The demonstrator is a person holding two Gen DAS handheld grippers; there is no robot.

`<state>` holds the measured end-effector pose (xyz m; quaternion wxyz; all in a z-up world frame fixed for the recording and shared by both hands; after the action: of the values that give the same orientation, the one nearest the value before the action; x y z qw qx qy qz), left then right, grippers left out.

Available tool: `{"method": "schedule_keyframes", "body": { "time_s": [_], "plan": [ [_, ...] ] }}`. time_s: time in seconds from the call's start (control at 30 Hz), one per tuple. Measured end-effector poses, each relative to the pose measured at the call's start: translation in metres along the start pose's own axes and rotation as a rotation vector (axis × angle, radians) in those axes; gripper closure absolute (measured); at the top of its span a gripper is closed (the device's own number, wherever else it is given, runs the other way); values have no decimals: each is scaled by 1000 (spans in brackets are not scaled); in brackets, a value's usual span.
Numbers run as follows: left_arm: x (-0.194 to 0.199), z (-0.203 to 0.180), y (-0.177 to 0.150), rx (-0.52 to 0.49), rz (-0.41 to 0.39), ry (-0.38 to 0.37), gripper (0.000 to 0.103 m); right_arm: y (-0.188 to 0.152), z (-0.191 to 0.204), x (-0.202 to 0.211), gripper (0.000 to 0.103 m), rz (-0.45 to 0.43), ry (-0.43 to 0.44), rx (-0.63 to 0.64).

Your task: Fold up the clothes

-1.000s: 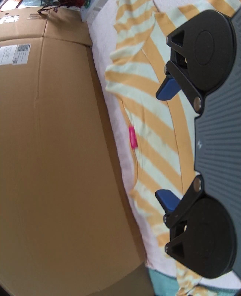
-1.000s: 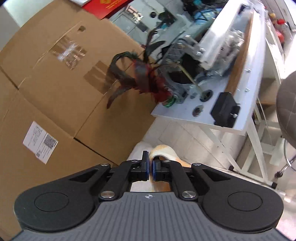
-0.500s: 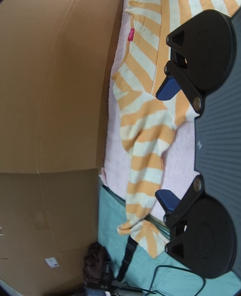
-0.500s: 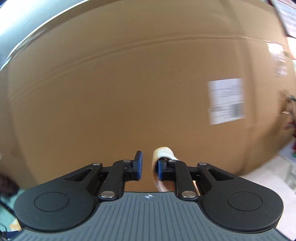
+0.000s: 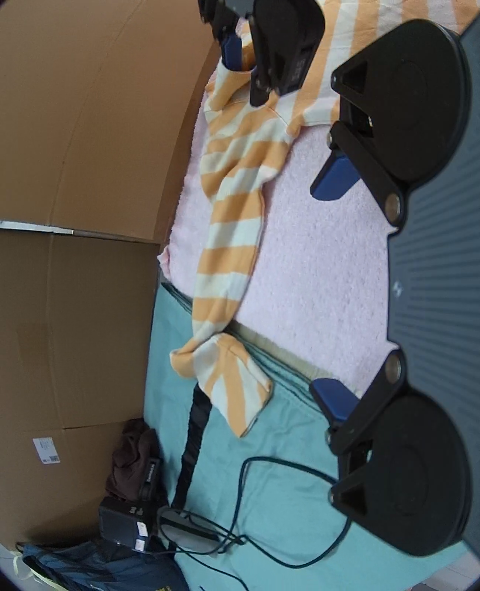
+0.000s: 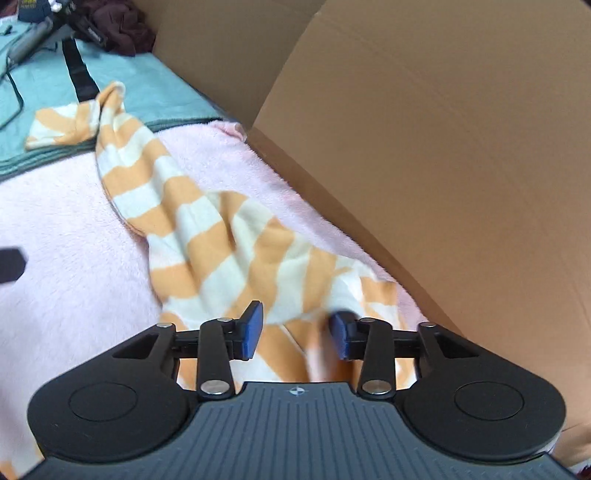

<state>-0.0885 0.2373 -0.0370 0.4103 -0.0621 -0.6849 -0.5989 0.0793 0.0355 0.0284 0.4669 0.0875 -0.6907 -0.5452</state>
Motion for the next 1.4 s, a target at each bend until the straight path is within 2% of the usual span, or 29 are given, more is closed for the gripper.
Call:
{"method": "schedule_keyframes", "body": {
  "time_s": [0.07,0.1,0.13,0.17,0.23,0.27,0.3,0.33,0.37,0.4,0.47,0.57,0.67,0.77,0.8,0.83,0.87,0.9,0.93,0.97,1.0,1.07,1.13,1.17,1.23,1.3,1.4],
  "plan": [
    [-2,-1,5,1,-9,-7,1,-6,5,0,42,54,54,35],
    [-3,-3,8,-1,-13,-10,1,-10,8,0,41,81,81,52],
    [-4,-6,12,-3,-19,-16,1,-11,3,5,40,95,136,14],
    [-5,-10,15,-7,-25,-19,1,-10,-20,16,37,81,229,-143],
    [-6,-20,21,-25,-36,-18,1,-18,-66,29,34,68,282,-429],
    [-6,-25,24,-34,-42,-17,1,-24,-89,33,34,63,286,-567],
    [-7,-32,28,-56,-48,-22,1,-35,-111,33,38,64,237,-674],
    [-9,-42,32,-91,-56,-30,1,-44,-127,31,41,62,185,-743],
    [-9,-54,35,-141,-72,-37,1,-53,-142,29,48,61,141,-802],
    [-9,-67,39,-192,-88,-45,1,-61,-151,26,52,67,127,-837],
    [-8,-93,41,-304,-127,-32,1,-73,-157,17,54,91,156,-913],
    [-6,-132,33,-427,-160,-75,1,-81,-149,2,54,116,226,-968],
    [0,-154,17,-458,-175,-131,1,-76,-136,-15,54,139,247,-957],
    [2,-158,2,-458,-164,-119,1,-63,-123,-29,54,144,216,-921],
    [3,-156,-2,-451,-162,-111,1,-57,-118,-32,61,151,222,-900],
    [5,-148,-5,-423,-153,-121,1,-52,-112,-35,69,152,277,-894],
    [6,-140,-7,-394,-143,-132,1,-46,-104,-38,76,143,377,-897],
    [9,-131,-8,-367,-136,-142,1,-40,-97,-38,75,128,438,-888],
    [11,-122,-10,-339,-129,-152,1,-32,-91,-33,72,94,378,-843],
    [12,-112,-11,-318,-122,-152,1,-22,-84,-28,61,51,252,-769],
    [13,-104,-11,-297,-115,-143,1,-13,-75,-24,60,17,181,-695],
    [18,-89,-13,-260,-110,-146,1,2,-47,-25,61,15,313,-572],
    [27,-76,-16,-234,-123,-179,1,9,-8,-42,61,154,542,-575],
    [32,-69,-17,-224,-135,-201,1,12,15,-51,61,215,625,-559],
    [44,-57,-21,-209,-166,-227,1,18,66,-68,60,295,682,-474],
    [54,-44,-26,-205,-194,-224,1,22,114,-92,60,346,700,-427],
    [61,-28,-34,-216,-206,-179,1,16,169,-101,60,334,712,-321]
  ]
}}
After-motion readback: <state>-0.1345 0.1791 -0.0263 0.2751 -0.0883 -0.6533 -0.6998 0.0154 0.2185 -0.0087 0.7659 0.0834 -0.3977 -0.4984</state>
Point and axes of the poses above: each gripper's, at about its wrist camera, not at the fingertips, and x roughly against the way its jaws point, z to its left, y to its top, the point moved 4 cm from there along -x, roughly the way its jaws point, and after that the axes turned 8 degrees about -x, right-handed, at the moved point
